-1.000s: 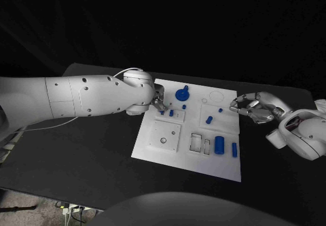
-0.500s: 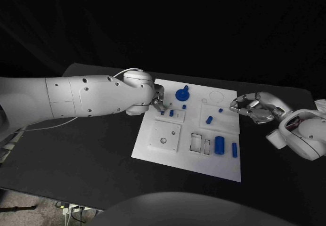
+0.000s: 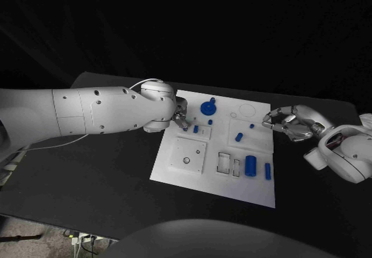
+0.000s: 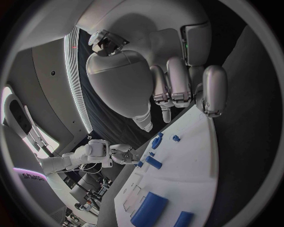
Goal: Assemble the parts on the task board
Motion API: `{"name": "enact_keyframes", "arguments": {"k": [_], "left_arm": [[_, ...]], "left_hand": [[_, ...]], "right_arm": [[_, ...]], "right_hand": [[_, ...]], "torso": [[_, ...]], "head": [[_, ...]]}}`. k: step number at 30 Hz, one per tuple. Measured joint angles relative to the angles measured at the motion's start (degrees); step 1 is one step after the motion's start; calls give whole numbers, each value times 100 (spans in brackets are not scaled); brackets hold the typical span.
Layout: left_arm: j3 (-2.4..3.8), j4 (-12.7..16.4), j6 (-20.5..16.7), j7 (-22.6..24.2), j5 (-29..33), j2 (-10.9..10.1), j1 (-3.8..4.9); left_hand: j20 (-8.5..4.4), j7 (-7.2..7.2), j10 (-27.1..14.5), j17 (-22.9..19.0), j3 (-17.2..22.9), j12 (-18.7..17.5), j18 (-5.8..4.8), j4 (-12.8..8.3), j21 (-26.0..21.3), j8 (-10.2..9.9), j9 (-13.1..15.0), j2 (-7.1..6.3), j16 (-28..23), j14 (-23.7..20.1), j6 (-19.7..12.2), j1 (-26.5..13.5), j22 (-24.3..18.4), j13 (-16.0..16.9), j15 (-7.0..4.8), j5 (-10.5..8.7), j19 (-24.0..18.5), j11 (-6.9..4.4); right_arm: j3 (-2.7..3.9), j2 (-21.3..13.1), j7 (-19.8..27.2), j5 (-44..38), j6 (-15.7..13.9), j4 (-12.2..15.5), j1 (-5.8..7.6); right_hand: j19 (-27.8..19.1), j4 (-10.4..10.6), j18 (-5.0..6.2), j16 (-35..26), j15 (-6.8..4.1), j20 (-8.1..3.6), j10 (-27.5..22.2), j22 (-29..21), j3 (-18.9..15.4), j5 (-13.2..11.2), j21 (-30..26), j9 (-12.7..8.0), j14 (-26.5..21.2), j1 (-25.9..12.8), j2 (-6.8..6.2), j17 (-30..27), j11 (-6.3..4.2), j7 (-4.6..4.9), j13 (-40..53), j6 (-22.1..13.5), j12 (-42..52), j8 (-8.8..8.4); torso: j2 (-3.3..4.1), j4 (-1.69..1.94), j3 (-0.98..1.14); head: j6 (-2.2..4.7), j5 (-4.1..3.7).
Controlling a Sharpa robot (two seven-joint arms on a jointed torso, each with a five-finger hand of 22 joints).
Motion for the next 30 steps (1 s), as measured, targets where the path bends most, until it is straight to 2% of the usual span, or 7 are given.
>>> {"name": "enact_keyframes", "arguments": {"k": [5, 14, 30], "left_arm": [[-6, 16, 2, -6, -1, -2, -4], [-10, 15, -6, -15, -30, 6, -9], [-20, 130, -241, -19, -327, -30, -61]], "left_hand": [[0, -20, 0, 0, -1, 0, 1, 1, 0, 32, 0, -31, 0, 0, 21, -31, 0, 0, 0, -88, 0, 0], [0, -19, 0, 0, -34, 0, 0, 34, 0, 50, 12, -53, 0, 0, -22, -53, 0, 0, 0, -88, 0, 0], [0, -9, 0, 4, -65, 0, 0, 64, 0, -61, 5, -21, 0, 0, -133, -84, -1, -1, 1, -109, 0, 1]], "right_arm": [[0, 3, 0, 0, -1, -2, 0], [0, 6, 4, 0, -5, -5, -3], [0, 5, 15, 0, -13, -19, -27]], "right_hand": [[0, 0, 0, 0, 0, 0, 0, 0, 0, 34, 0, -6, 0, 0, 0, 0, 0, 0, -2, 0, 0, 0], [-21, 0, 0, 0, 0, 21, 0, -1, 0, 34, 1, -6, 0, 0, 0, 5, 0, 0, -5, 0, 1, 0], [-21, -16, 0, 0, 0, 21, 0, -2, 16, 56, 1, -11, 0, 0, 0, 3, 0, -21, -1, -21, 4, -23]], "torso": [[-1, 1, 1], [-1, -1, 3], [-5, 4, 3]], "head": [[0, 4], [0, 5], [0, -1]]}}
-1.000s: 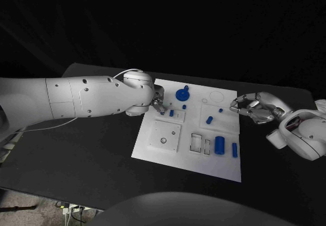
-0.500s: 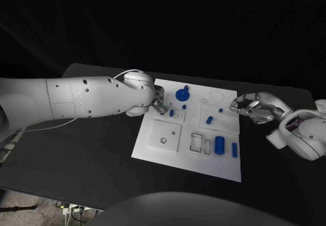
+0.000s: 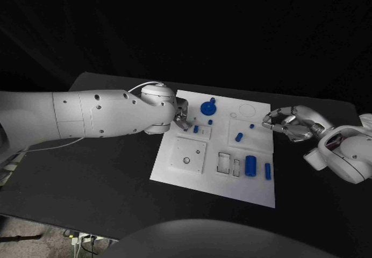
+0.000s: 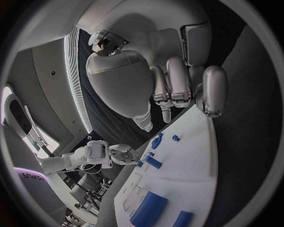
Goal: Assemble the parts on the task board
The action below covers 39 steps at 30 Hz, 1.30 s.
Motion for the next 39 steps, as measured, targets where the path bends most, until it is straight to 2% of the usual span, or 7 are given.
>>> {"name": "enact_keyframes", "arguments": {"k": [17, 33, 39], "left_arm": [[4, -38, -31, -1, -134, 27, -16], [25, -35, 127, -1, 23, 27, 5], [32, -32, 152, 0, 48, 24, 3]], "left_hand": [[0, 21, 0, -1, -56, 0, 0, 55, 23, -5, 1, 38, 0, 0, -21, -97, 0, 0, 0, -28, 0, 0], [0, 22, 0, -2, -88, 0, 0, 54, 23, -21, 6, 14, 0, 0, -19, -121, -1, -1, 0, -45, 0, 0], [0, 43, 0, -3, -190, 0, 0, 57, -2, -68, 6, 45, 0, 0, -39, -199, -1, -1, 0, -73, 0, 0]], "right_arm": [[0, 3, 1, 0, 5, -14, -40], [1, 3, -3, 0, 8, -13, -43], [1, 4, -3, 0, 8, -13, -43]], "right_hand": [[0, 0, 0, 0, 0, 0, 0, -1, 0, 2, -22, 0, 0, 1, -1, -1, 0, 18, -4, -18, 7, 0], [-21, -48, 0, 0, 0, -21, -9, 4, 48, 156, -22, -11, 0, 85, -7, -2, 11, 18, 3, -18, -4, 0], [-21, -63, 0, 0, 0, -21, -9, 3, 63, 199, -22, -17, 0, 84, -7, -2, 11, 18, -4, -17, -4, 0]], "torso": [[0, -4, -1], [7, -4, -2], [7, -1, -3]], "head": [[0, 11], [0, 9], [0, 9]]}}
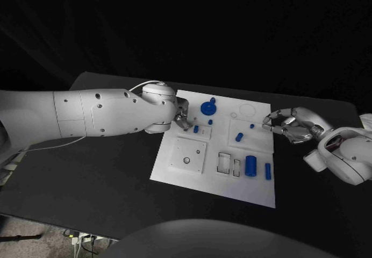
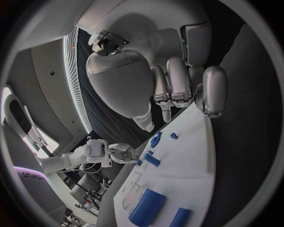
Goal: Assemble the parts on the task board
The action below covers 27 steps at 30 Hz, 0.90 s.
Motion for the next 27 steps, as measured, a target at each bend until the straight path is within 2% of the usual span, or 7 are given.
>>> {"name": "enact_keyframes", "arguments": {"k": [8, 13, 16, 27], "left_arm": [[16, -4, -5, 2, 3, -1, -14], [20, -1, -9, 8, 5, 2, -19], [21, -1, -9, 9, 5, 1, -20], [23, -3, -14, 16, -6, -2, -25]], "left_hand": [[0, 73, 2, 0, -408, 0, 0, 14, 0, -204, -117, 114, 0, 17, -49, -322, 0, 0, 22, -151, 0, 45], [42, 135, 21, -1, -754, 0, 0, 12, -25, -209, -387, 213, 0, 2, -112, -495, 0, 0, 83, -193, 0, 103], [43, 135, 2, -1, -898, 0, 1, 15, -25, -209, -493, 211, 0, 2, -112, -555, 0, 0, 83, -193, 0, 125], [42, 136, 21, -1, -981, 0, 0, 21, -25, -209, -548, 233, 0, 2, -112, -577, 0, 0, 83, -193, 0, 144]], "right_arm": [[0, 0, 0, 0, 0, 0, -1], [0, -4, 0, 0, 0, 0, -1], [0, -5, 1, 0, 0, 2, -2], [0, -4, 3, 0, 0, 0, -2]], "right_hand": [[0, -16, 0, 0, 0, 0, 0, -1, 16, 55, 0, 0, 0, 0, 0, 0, 0, 0, 0, 0, 1, 0], [0, -16, 0, 0, 0, 0, 0, -1, 16, 81, 0, -5, 0, 0, 0, -1, 0, 0, 0, 0, 2, 0], [0, -16, 0, 0, 0, 0, 0, -1, 16, 89, 0, -5, 0, 0, 0, -1, 0, 0, 1, 0, 3, 0], [0, -15, 0, 0, 0, 0, -10, -2, 15, 145, -23, -11, 0, -1, -1, -1, 10, 0, 2, 0, 11, 0]], "torso": [[-1, 0, -2], [0, -3, -2], [0, -3, -1], [-2, -3, 1]], "head": [[0, 2], [0, 3], [0, 3], [0, -3]]}}
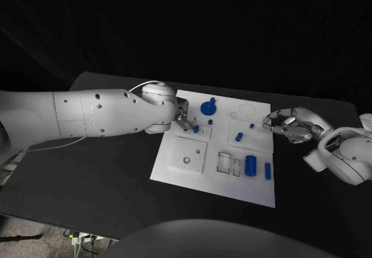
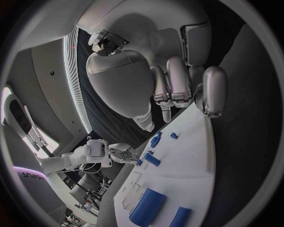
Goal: Assemble the parts on the task board
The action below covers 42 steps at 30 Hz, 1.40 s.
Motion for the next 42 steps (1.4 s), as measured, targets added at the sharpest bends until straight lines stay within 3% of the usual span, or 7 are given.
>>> {"name": "enact_keyframes", "arguments": {"k": [4, 10, 15, 28, 36, 39, 42], "left_arm": [[0, 3, -15, 2, -1, -6, -3], [0, 34, -95, 21, -1, -49, -15], [9, 82, -195, 41, -4, -143, -12], [-31, 147, -698, 285, 16, -345, -5], [-25, 156, -1031, 704, 280, -456, 76], [-18, 147, -1100, 840, 480, -480, 125], [-11, 116, -1111, 934, 677, -485, 174]], "left_hand": [[0, 0, 0, 0, -35, 0, 0, -2, 0, 0, 0, 0, 0, 0, 0, 0, 0, 0, 0, 0, 0, 0], [0, 21, 0, 0, -102, 0, 0, -25, 1, -14, -28, 45, 0, 0, 21, 194, 0, 0, 0, 230, 0, 0], [0, 21, 0, 0, -43, 0, 0, -17, 1, -675, -50, 78, 0, 0, 21, 378, 0, 0, 0, 230, 0, 0], [0, 7, 0, 3, 136, 0, 1, -1, 26, -765, -182, 75, 0, 0, 161, 378, 0, 4, -1, 20, 0, 0], [-1, -30, 0, 4, 276, 0, 0, -1, 27, -765, -242, 21, 0, 0, 346, 326, 0, 4, -1, -13, 0, 0], [-1, -57, -8, 4, 411, 0, 1, 7, 49, -765, -277, -55, 0, 0, 485, 402, 0, 3, -1, -37, 0, -15], [-1, -94, -9, 3, 673, 0, 0, 5, 56, -820, -351, -190, 0, 0, 585, 460, 2, 3, -1, -188, 0, -55]], "right_arm": [[0, 0, 1, 0, 0, -2, -1], [0, -5, 2, 1, 0, -3, -1], [0, -10, 2, 2, 0, -3, -1], [0, -6, -4, 4, 1, -3, -1], [0, -6, -13, 4, 1, -5, -1], [0, -5, -15, 4, 1, -6, -1], [0, -2, -18, 5, 1, -6, -1]], "right_hand": [[0, 0, 0, 0, 0, 0, 0, 0, 0, 32, 0, 0, 0, 0, 0, 0, 0, 0, -2, 0, 0, 0], [0, 0, 0, 0, 0, 0, 0, 0, 0, 66, 0, -6, 0, 0, 0, 0, 0, 0, -2, 0, 6, 0], [0, -16, 0, 0, 0, 0, 0, -1, 16, 90, 0, -6, 0, 0, 0, 0, 0, 0, -1, 0, -8, 0], [0, -23, 0, 0, 0, 0, -1, -2, 56, 186, 0, -11, 0, 0, 0, 4, 1, 0, 0, 0, -10, 0], [0, -46, 0, 0, 0, 0, -1, -2, 97, 244, 0, -16, 0, 29, -30, 3, 1, 0, -8, 0, -10, 0], [0, -40, 0, 0, 0, 0, -1, -2, 103, 266, 0, -16, 0, 29, -30, 3, 1, 0, -8, 0, -9, 0], [0, -55, 0, 0, 0, 0, -1, -2, 119, 279, 0, -15, 0, 29, -30, 3, 1, 0, -7, 0, -9, 0]], "torso": [[-1, 0, 0], [-1, 2, 2], [-1, 1, 4], [1, 6, 1], [0, 5, 1], [-1, 3, 1], [-1, 2, 1]], "head": [[0, -1], [0, -14], [0, -19], [0, -21], [0, -32], [0, -36], [0, -38]]}}
